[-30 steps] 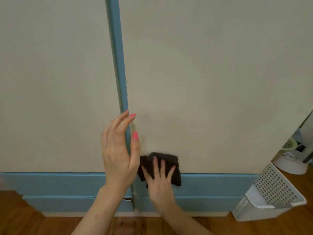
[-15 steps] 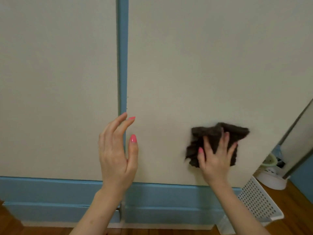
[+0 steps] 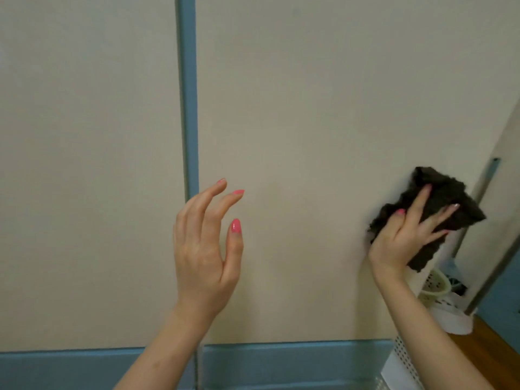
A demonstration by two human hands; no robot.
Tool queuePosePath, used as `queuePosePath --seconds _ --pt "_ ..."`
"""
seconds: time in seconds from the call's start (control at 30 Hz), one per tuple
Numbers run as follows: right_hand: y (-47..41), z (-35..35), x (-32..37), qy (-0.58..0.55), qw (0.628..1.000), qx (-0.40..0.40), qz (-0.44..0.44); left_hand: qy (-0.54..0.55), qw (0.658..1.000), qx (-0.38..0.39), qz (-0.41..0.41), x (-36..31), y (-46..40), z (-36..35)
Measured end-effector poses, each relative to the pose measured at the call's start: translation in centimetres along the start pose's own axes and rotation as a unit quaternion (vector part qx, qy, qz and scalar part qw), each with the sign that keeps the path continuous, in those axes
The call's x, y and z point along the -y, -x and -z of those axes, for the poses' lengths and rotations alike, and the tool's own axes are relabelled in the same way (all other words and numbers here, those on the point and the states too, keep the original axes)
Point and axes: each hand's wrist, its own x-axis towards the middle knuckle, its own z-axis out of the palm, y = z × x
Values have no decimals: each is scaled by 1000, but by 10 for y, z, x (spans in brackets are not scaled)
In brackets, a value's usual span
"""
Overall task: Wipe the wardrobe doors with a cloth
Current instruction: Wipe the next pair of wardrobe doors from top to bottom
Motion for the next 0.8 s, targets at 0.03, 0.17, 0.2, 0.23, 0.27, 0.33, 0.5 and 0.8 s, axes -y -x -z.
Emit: queuePosePath --seconds 0.03,0.17,0.2,0.23,0.27,0.33,0.5,0.8 --pt "-26 -3 22 -8 999 -10 38 2 1000 -10 -10 -4 -18 1" --pt "-132 -14 110 -22 989 -27 144 26 995 -77 -63 -31 -115 7" --pt "-157 -17 131 -26 984 -29 173 34 992 -95 -80 -40 -141 8" --pt "-180 -19 152 -30 976 -36 211 41 989 -108 -97 -49 -169 9" --pt "-201 -20 170 -27 966 -44 252 46 986 -119 -107 -57 -193 9" --pt "-240 -22 207 -17 941 -64 332 44 983 -131 -122 -73 -240 9" --pt "-337 -23 311 -8 892 -138 431 42 982 -124 -135 -108 -354 12" --pt "-455 9 449 -2 844 -131 520 104 988 -101 -54 -175 -536 52"
